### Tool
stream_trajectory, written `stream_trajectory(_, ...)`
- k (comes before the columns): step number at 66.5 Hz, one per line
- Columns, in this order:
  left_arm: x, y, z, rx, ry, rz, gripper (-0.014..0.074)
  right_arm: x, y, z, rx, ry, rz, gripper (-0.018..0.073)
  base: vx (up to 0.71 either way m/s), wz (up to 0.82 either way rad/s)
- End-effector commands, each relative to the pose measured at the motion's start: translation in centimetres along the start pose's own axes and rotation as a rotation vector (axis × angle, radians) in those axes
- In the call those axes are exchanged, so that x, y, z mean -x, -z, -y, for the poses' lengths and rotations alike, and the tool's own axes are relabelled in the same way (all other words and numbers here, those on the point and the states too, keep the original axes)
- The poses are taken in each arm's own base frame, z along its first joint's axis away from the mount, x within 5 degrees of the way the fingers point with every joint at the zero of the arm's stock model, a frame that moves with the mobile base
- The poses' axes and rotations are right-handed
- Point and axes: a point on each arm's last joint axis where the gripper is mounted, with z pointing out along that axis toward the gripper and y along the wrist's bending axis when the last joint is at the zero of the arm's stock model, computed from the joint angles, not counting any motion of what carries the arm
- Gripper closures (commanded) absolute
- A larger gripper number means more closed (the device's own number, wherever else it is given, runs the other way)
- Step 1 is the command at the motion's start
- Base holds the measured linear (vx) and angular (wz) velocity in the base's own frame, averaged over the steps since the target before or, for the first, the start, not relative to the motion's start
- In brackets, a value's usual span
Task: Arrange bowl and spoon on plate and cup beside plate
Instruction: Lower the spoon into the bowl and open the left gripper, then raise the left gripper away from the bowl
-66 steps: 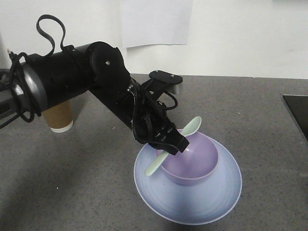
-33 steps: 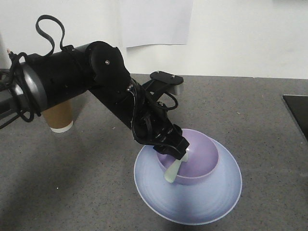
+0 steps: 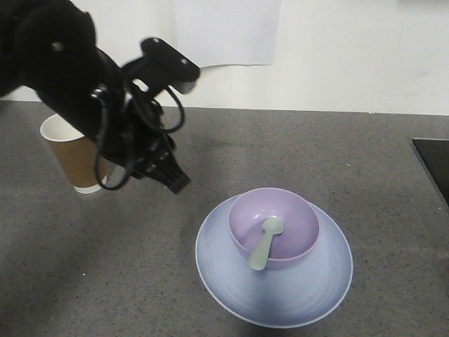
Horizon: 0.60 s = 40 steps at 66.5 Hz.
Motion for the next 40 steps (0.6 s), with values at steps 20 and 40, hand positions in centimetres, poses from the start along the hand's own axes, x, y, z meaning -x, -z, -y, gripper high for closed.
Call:
stream_trajectory(20, -4.4, 14.1, -6.4, 0.751, 0.157, 0.297, 0.0467, 1.2, -0.2, 0.0, -0.004, 0.001, 0.060, 0.0565, 0.00, 0.00)
stream_trajectory(40, -8.5, 20.7, -9.4, 1.001, 0.380, 0.518, 0.0472, 1.2, -0.2, 0.0, -0.001, -0.003, 0.060, 0.0565, 0.00, 0.00)
